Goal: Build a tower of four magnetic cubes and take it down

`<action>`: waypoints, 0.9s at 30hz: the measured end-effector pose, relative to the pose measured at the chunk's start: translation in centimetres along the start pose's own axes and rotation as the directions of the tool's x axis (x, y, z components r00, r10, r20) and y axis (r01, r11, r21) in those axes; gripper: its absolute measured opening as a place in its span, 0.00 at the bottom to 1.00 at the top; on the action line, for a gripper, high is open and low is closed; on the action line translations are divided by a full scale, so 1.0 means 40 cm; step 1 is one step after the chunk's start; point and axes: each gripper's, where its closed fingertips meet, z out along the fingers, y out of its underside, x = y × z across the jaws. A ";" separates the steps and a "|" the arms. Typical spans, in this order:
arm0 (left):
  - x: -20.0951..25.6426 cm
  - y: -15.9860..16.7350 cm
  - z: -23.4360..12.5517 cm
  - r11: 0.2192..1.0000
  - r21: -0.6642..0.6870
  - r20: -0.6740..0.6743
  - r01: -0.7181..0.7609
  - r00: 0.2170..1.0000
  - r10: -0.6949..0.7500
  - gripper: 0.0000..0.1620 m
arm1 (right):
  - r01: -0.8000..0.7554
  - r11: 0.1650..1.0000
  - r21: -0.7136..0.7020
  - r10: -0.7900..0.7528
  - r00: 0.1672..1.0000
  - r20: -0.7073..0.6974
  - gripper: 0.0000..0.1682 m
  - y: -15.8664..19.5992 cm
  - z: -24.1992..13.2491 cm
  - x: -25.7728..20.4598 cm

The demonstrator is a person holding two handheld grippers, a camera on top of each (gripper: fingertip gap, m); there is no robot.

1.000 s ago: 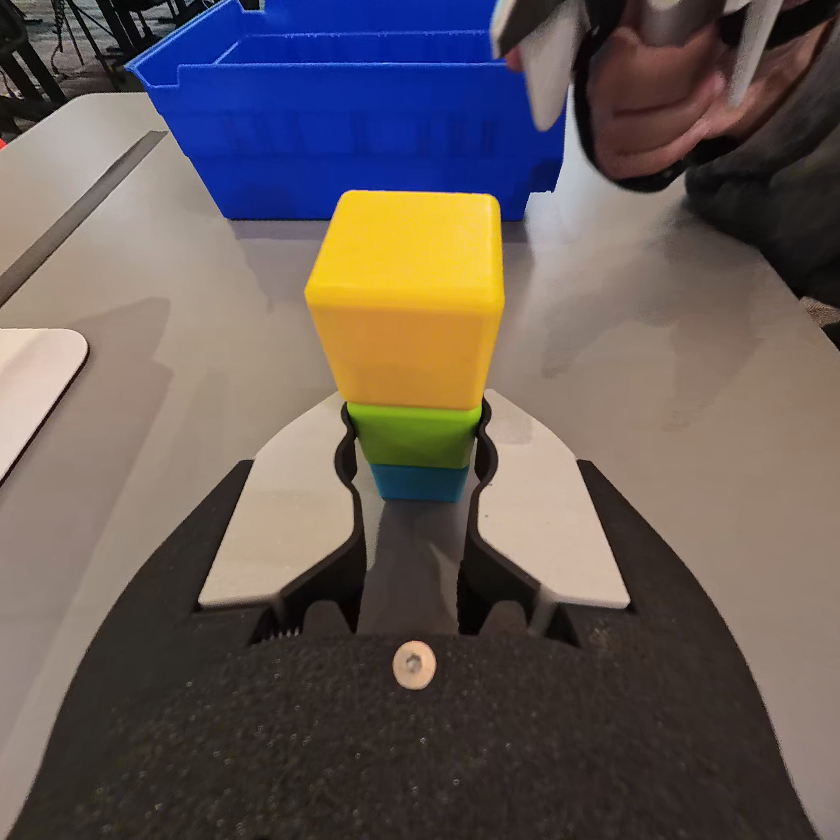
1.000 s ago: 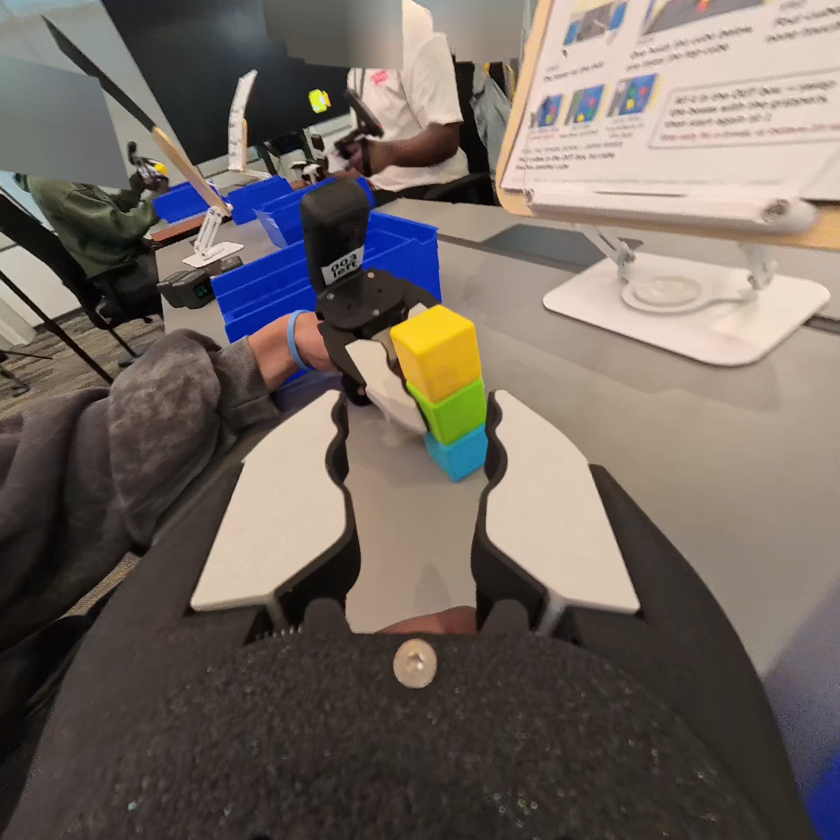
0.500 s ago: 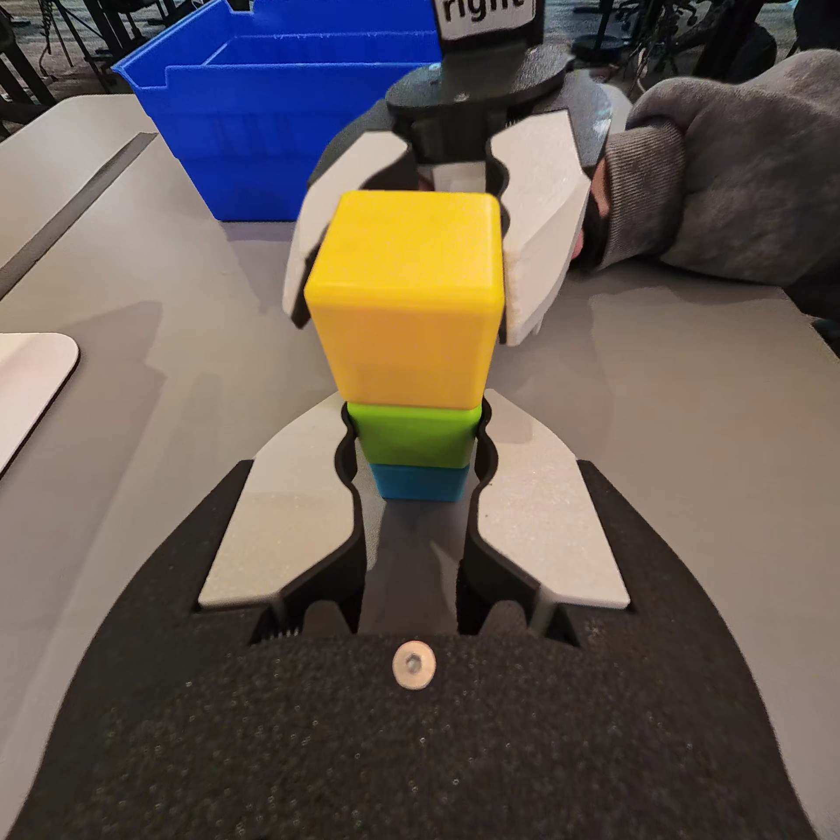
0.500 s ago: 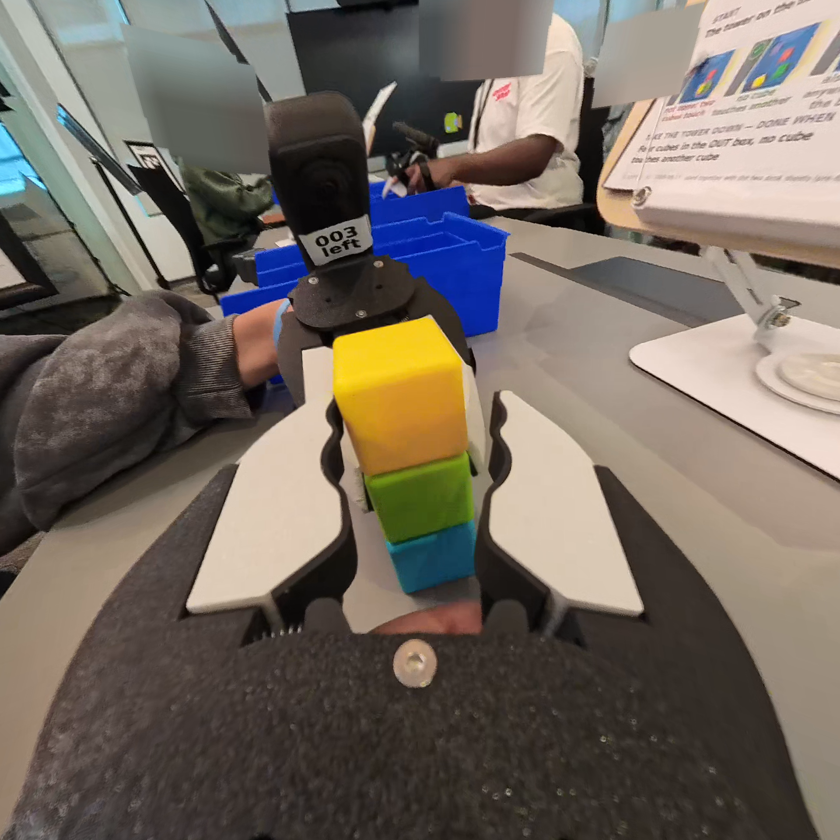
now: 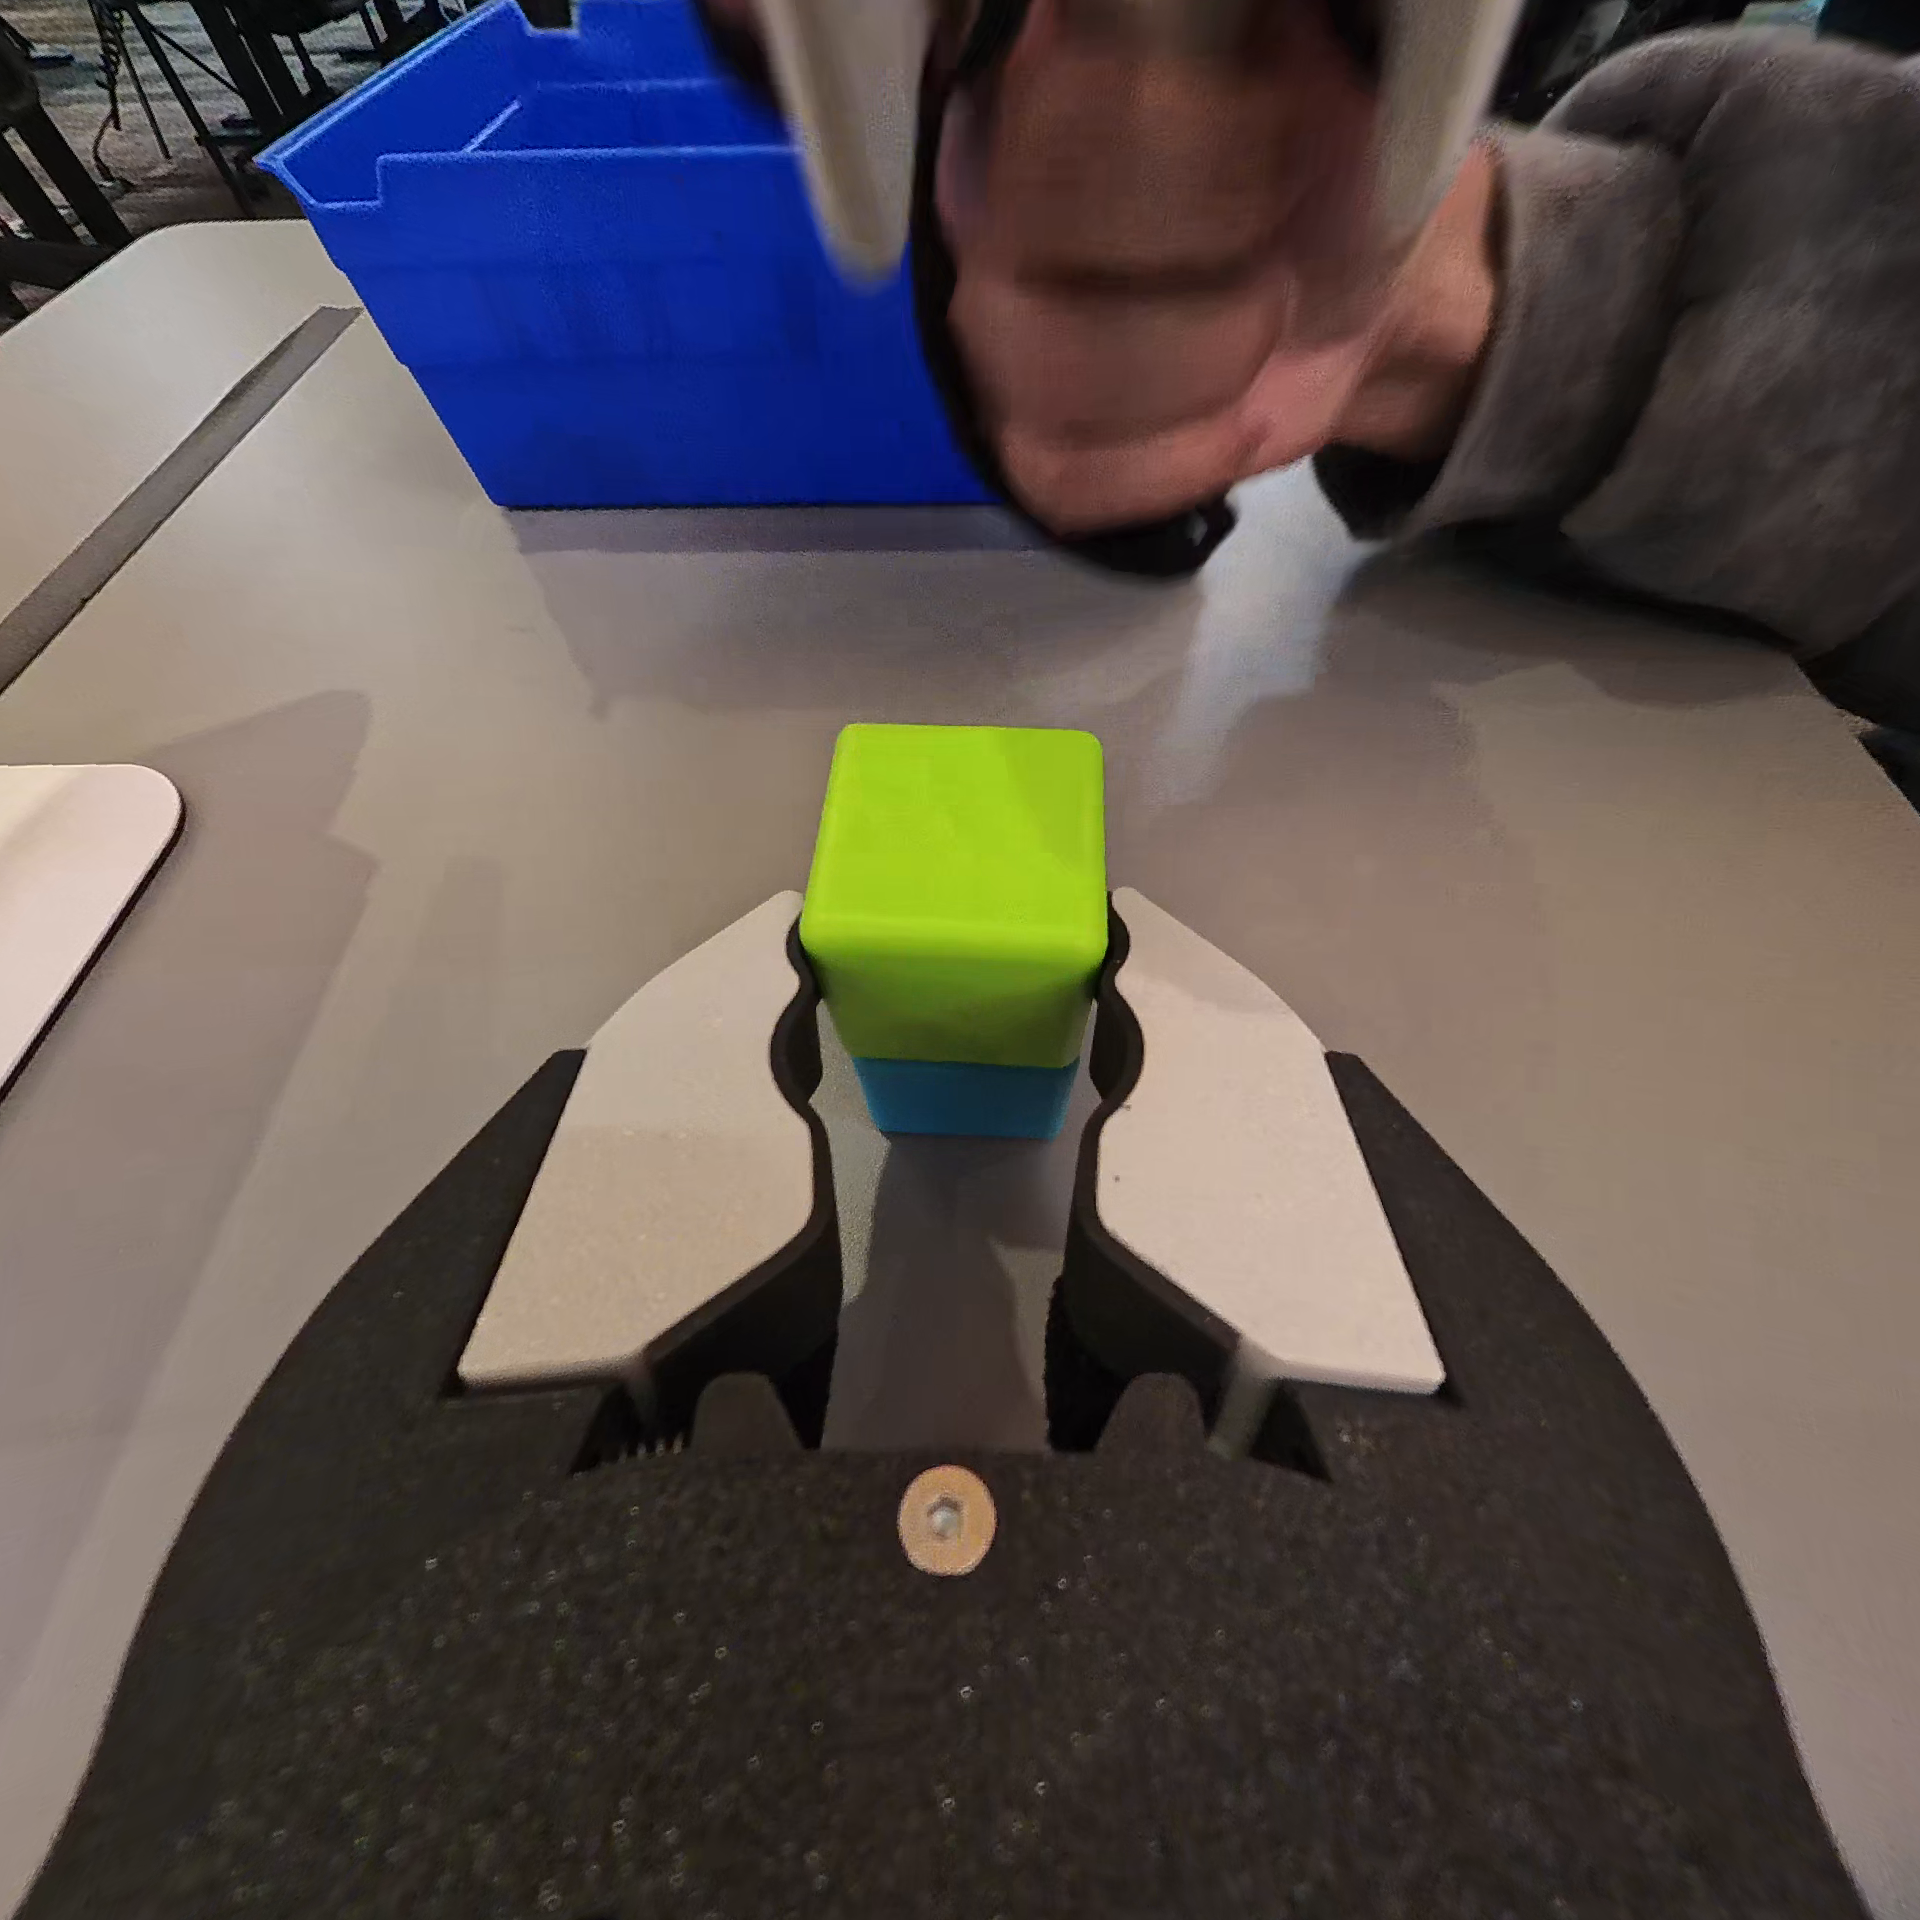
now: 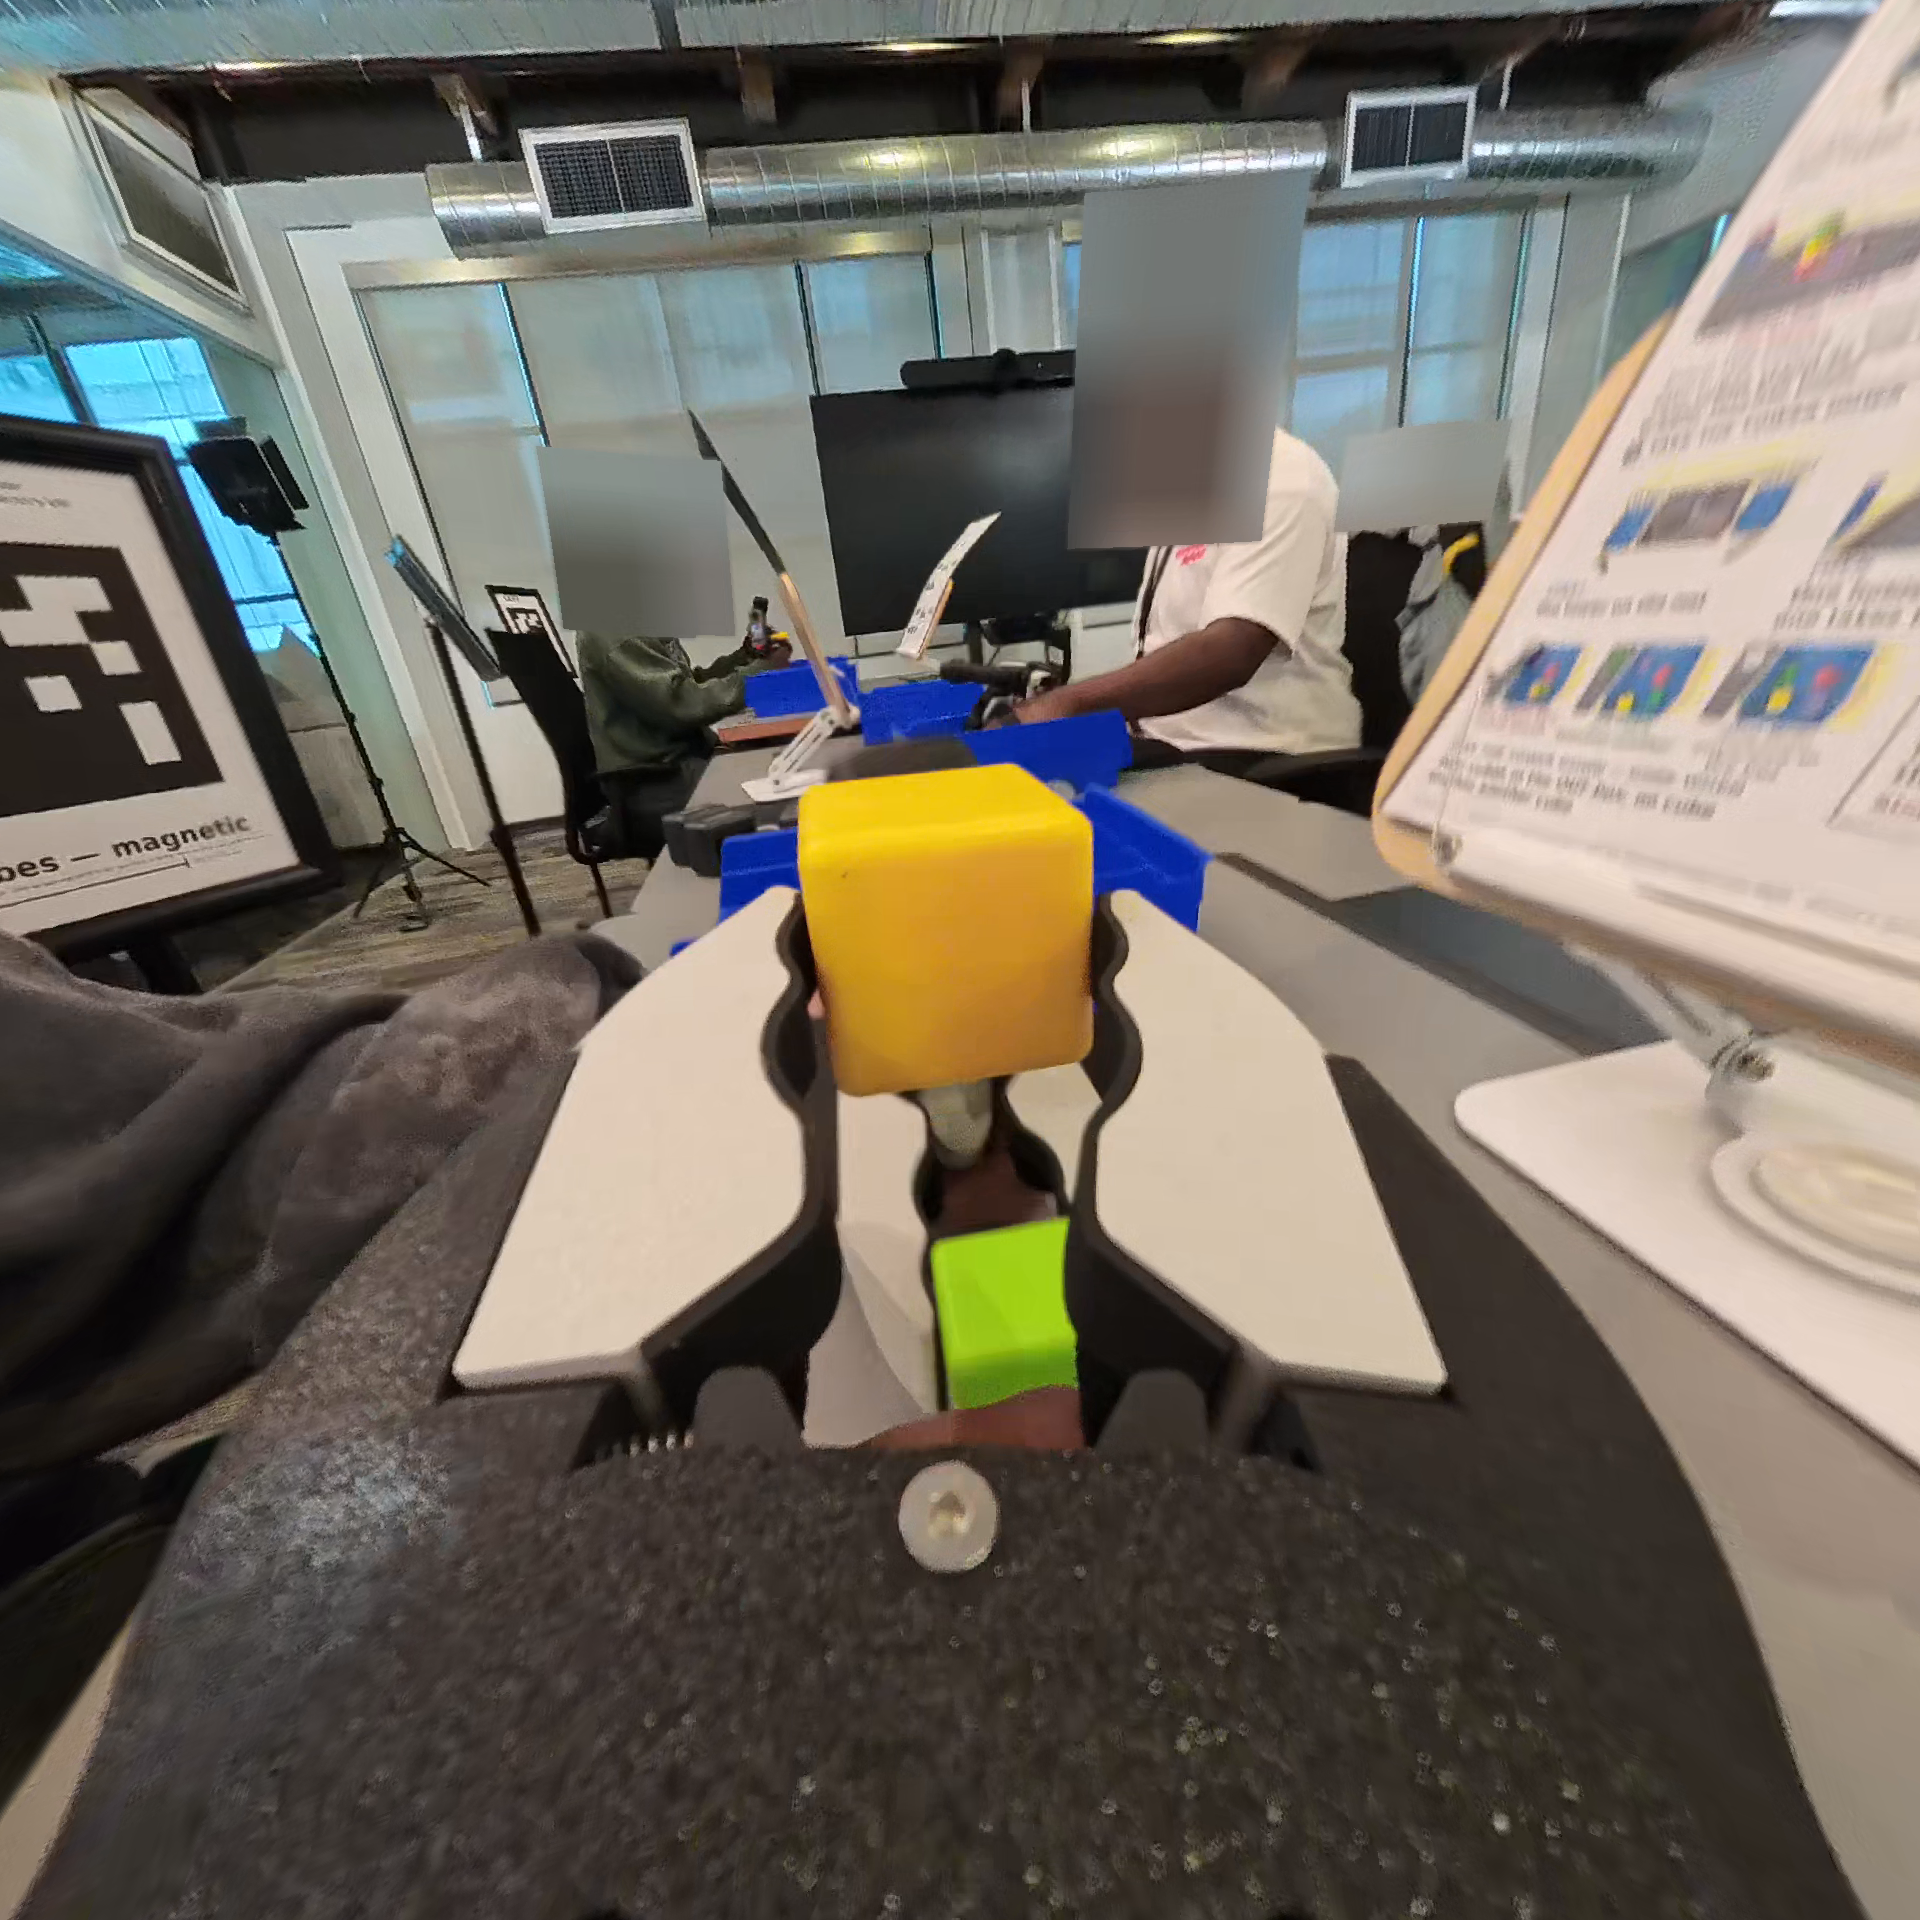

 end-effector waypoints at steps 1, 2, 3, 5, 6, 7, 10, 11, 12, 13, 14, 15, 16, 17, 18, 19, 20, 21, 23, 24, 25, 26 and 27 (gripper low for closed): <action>0.000 0.000 0.000 1.000 0.000 0.000 0.000 1.000 0.000 0.30 | 0.018 1.000 -0.001 -0.018 1.000 -0.012 0.30 -0.035 -0.004 -0.017; 0.000 0.000 0.000 1.000 0.000 -0.001 0.000 1.000 0.000 0.30 | 0.034 0.999 -0.006 -0.035 0.999 -0.031 0.30 -0.072 -0.008 -0.035; 0.000 0.000 0.000 1.000 0.000 -0.001 0.000 1.000 0.000 0.30 | 0.052 0.999 -0.013 -0.053 0.997 -0.062 0.30 -0.110 -0.016 -0.050; 0.000 0.000 0.000 1.000 0.000 0.000 0.000 1.000 0.000 0.30 | 0.104 0.994 -0.036 -0.109 0.982 -0.154 0.30 -0.191 -0.046 -0.077; 0.000 0.000 0.000 1.000 0.000 0.001 -0.001 1.000 0.001 0.30 | 0.133 0.989 -0.067 -0.144 0.967 -0.211 0.30 -0.227 -0.069 -0.085; 0.000 0.000 0.000 1.000 0.000 0.002 -0.001 1.000 0.001 0.30 | 0.156 0.982 -0.104 -0.179 0.946 -0.270 0.30 -0.262 -0.099 -0.089; 0.000 0.000 -0.001 1.000 0.000 0.003 -0.002 1.000 0.002 0.30 | 0.133 0.958 -0.254 -0.247 0.835 -0.492 0.30 -0.340 -0.238 -0.051; 0.000 0.000 -0.001 1.000 0.000 0.003 -0.002 1.000 0.002 0.30 | 0.102 0.939 -0.329 -0.282 0.774 -0.567 0.30 -0.350 -0.299 -0.023; 0.000 0.000 -0.001 1.000 0.000 0.002 -0.002 1.000 0.002 0.30 | 0.064 0.915 -0.398 -0.325 0.701 -0.635 0.30 -0.356 -0.365 0.009; 0.000 0.000 -0.001 1.000 0.000 0.001 -0.001 1.000 0.001 0.30 | 0.012 0.891 -0.453 -0.360 0.626 -0.692 0.30 -0.360 -0.433 0.044; 0.001 0.000 -0.001 1.000 0.000 0.000 -0.001 1.000 0.001 0.30 | -0.068 0.869 -0.490 -0.372 0.564 -0.737 0.30 -0.353 -0.498 0.080; 0.001 0.000 -0.001 1.000 0.000 -0.002 -0.002 1.000 0.002 0.30 | -0.154 0.844 -0.513 -0.375 0.515 -0.771 0.30 -0.340 -0.556 0.115; 0.002 0.000 -0.001 1.000 0.000 -0.003 -0.002 1.000 0.002 0.30 | -0.222 0.822 -0.525 -0.378 0.477 -0.794 0.30 -0.326 -0.606 0.150; 0.002 0.000 -0.001 1.000 0.000 -0.003 -0.002 1.000 0.002 0.30 | -0.293 0.805 -0.516 -0.364 0.443 -0.820 0.30 -0.308 -0.650 0.188; 0.002 0.000 0.000 1.000 0.000 -0.003 -0.003 1.000 0.003 0.30 | -0.364 0.785 -0.501 -0.346 0.413 -0.842 0.30 -0.284 -0.688 0.227; 0.002 0.000 0.000 1.000 0.000 -0.004 -0.003 1.000 0.003 0.30 | -0.431 0.759 -0.488 -0.325 0.398 -0.858 0.30 -0.252 -0.717 0.265; 0.002 0.000 0.000 1.000 0.000 -0.004 -0.002 1.000 0.002 0.30 | -0.500 0.726 -0.472 -0.300 0.388 -0.872 0.30 -0.213 -0.739 0.301; 0.002 0.000 0.000 1.000 0.000 -0.005 -0.002 1.000 0.002 0.30 | -0.567 0.685 -0.457 -0.279 0.375 -0.884 0.31 -0.170 -0.759 0.334; 0.003 0.000 0.000 1.000 0.000 -0.006 -0.003 1.000 0.003 0.30 | -0.665 0.617 -0.420 -0.237 0.352 -0.905 0.30 -0.087 -0.784 0.397; 0.003 0.000 0.000 1.000 0.000 -0.006 -0.003 1.000 0.003 0.30 | -0.714 0.580 -0.391 -0.208 0.334 -0.919 0.30 -0.045 -0.795 0.422; 0.003 0.000 0.000 1.000 0.000 -0.006 -0.002 1.000 0.002 0.30 | -0.759 0.538 -0.367 -0.192 0.313 -0.930 0.30 -0.007 -0.807 0.443; 0.003 0.000 0.000 1.000 0.000 -0.006 -0.003 1.000 0.003 0.30 | -0.784 0.509 -0.355 -0.197 0.295 -0.935 0.30 0.023 -0.818 0.464; 0.003 0.000 0.000 1.000 0.000 -0.006 -0.003 1.000 0.003 0.30 | -0.802 0.483 -0.352 -0.208 0.285 -0.936 0.30 0.049 -0.825 0.481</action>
